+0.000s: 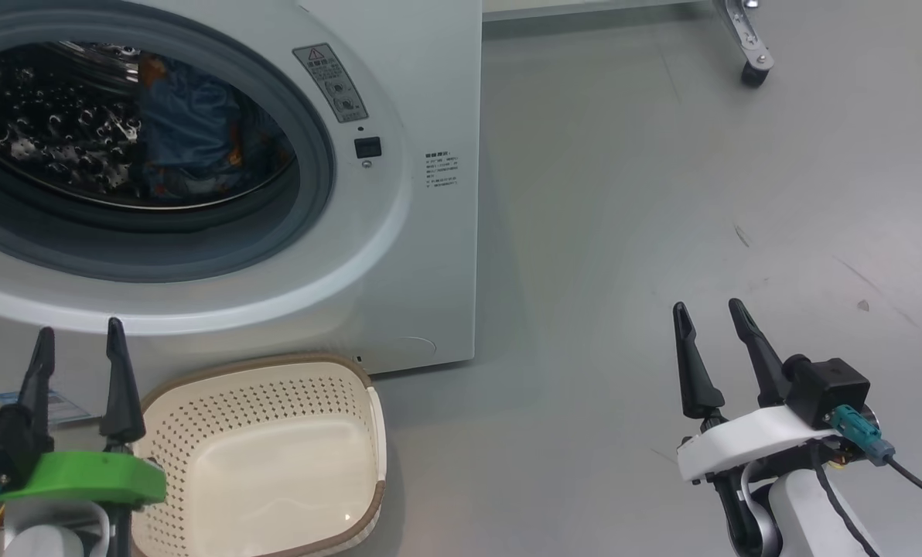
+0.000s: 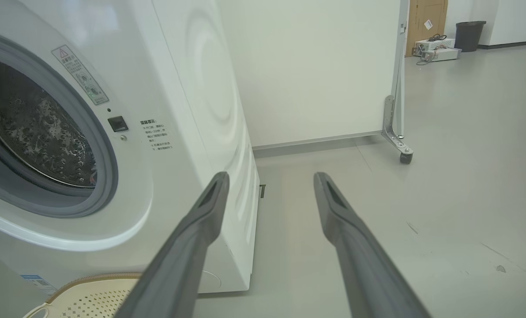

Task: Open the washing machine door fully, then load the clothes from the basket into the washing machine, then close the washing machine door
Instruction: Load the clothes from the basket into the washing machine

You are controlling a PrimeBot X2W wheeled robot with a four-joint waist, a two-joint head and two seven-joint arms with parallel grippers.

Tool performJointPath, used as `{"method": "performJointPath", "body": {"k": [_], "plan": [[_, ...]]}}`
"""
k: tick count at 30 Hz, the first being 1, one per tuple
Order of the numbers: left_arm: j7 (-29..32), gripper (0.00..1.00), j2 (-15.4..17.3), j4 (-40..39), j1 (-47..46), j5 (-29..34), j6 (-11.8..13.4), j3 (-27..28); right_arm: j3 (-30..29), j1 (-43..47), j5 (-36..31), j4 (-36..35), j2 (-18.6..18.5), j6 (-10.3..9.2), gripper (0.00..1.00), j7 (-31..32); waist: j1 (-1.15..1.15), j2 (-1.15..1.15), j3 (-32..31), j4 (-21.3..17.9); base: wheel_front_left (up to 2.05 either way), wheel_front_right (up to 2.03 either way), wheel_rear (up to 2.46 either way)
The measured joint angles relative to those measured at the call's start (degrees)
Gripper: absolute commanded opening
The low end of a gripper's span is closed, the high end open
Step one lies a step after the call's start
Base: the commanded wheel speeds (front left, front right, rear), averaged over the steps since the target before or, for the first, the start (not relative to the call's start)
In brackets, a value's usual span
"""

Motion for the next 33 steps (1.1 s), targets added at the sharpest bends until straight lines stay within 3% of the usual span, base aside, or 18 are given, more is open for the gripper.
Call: {"method": "performJointPath", "body": {"k": [16, 33], "plan": [[0.0, 1.00, -2.0, -2.8, 9.5, 1.3, 0.0, 0.2, -0.5, 3.4, -2.5, -0.4, -0.1, 0.00, 1.00, 0.0, 0.00, 0.00, -5.5, 0.9, 0.00, 0.00, 0.00], [0.0, 1.00, -3.1, -5.5, 15.0, 2.6, 0.0, 1.3, -0.4, 4.5, -3.4, -1.7, 0.0, 0.00, 1.00, 0.0, 0.00, 0.00, -6.4, 1.3, 0.00, 0.00, 0.00]]}}
